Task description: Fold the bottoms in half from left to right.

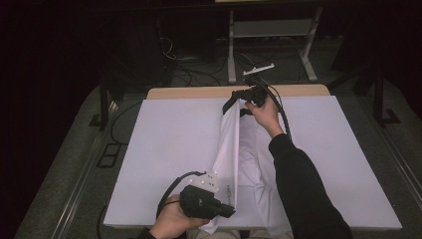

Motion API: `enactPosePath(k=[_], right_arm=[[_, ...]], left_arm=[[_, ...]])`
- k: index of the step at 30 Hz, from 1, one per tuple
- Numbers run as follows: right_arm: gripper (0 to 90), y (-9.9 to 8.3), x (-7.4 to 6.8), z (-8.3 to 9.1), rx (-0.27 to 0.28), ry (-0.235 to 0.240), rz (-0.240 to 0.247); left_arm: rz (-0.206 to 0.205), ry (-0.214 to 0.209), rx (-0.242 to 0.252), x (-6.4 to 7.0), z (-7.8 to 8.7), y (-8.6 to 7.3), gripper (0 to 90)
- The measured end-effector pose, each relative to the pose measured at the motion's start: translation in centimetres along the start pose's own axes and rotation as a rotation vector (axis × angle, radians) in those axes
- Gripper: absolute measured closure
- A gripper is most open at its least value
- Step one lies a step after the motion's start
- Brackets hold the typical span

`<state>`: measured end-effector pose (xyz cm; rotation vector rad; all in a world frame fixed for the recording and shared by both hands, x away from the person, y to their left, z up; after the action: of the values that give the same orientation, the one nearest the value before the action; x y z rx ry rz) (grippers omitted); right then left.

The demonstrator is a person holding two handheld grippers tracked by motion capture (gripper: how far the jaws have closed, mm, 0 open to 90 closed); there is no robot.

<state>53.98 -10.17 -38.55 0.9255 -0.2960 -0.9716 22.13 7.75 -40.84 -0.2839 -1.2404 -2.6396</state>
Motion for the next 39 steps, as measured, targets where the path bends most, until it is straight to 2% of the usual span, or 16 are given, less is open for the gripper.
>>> enactPosePath(k=[18,23,30,39], right_arm=[[85.5,-0.8,2.6,1.6,-0.001,-0.004,-0.025],[85.5,-1.1,3.3,2.1,0.0,-0.003,-0.03],[85.4,-1.5,4.3,3.0,-0.011,0.007,-0.027],[85.3,-2.3,5.6,3.6,-0.011,0.018,-0.038]], left_arm=[[-0.042,-0.034,0.014,0.1,-2.6,2.6,87.5],[-0.043,-0.049,0.034,0.2,-3.6,3.5,87.5],[-0.056,-0.073,0.036,0.7,-5.4,4.8,87.5],[-0.044,-0.084,0.036,0.6,-6.9,5.7,87.5]])
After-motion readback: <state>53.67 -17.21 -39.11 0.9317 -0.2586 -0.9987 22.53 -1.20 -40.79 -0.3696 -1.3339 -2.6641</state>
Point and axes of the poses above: each handheld gripper's, and its own axes: z roughly backward along the jaws, y roughly out of its top, x roughly to its right, the point moved 3 cm from there along -z, roughly forward along the jaws, and after that the axes turned 2 degrees about -z, right-handed, at the moved point
